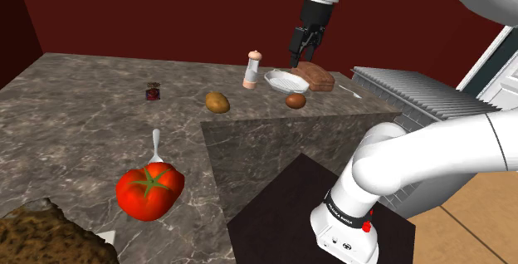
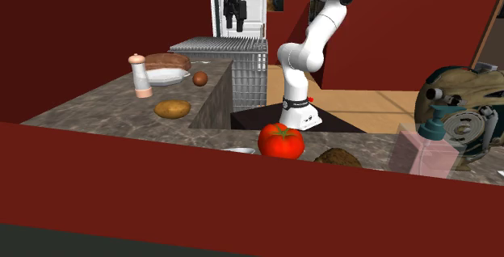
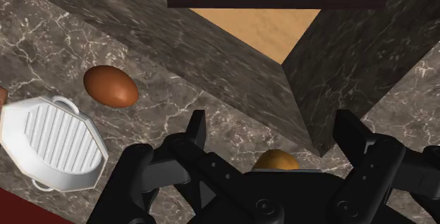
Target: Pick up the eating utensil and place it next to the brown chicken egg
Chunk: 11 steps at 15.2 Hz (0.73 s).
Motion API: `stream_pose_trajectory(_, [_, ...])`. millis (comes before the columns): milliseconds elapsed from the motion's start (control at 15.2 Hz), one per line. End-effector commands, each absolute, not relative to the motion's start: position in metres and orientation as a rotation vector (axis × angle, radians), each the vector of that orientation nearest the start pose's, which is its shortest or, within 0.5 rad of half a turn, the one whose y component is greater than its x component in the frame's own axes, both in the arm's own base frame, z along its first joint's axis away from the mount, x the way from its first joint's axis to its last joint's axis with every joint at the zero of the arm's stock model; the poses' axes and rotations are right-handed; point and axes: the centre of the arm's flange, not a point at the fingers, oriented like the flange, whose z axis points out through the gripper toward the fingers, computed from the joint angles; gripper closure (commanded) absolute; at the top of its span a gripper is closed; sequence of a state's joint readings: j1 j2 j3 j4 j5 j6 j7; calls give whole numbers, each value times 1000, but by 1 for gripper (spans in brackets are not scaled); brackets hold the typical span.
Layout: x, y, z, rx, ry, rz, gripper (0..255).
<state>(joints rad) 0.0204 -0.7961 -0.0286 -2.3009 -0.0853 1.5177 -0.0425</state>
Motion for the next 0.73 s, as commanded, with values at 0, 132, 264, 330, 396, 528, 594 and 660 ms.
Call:
stream_pose_trajectory(0, [299, -15, 615, -3206, -61, -18, 0])
stream_pose_trajectory(132, [308, 3, 600, -3192, -11, -8, 0])
stream_pose_trajectory(264, [318, 20, 584, -3178, 38, 3, 0])
stream_pose_trajectory(330, [323, 29, 577, -3171, 62, 8, 0])
stream_pose_trajectory(396, [328, 38, 569, -3163, 86, 13, 0])
stream_pose_trajectory(528, [338, 55, 555, -3147, 134, 23, 0])
stream_pose_trajectory(594, [343, 64, 547, -3139, 158, 28, 0])
stream_pose_trajectory(660, [349, 72, 540, -3130, 182, 33, 0])
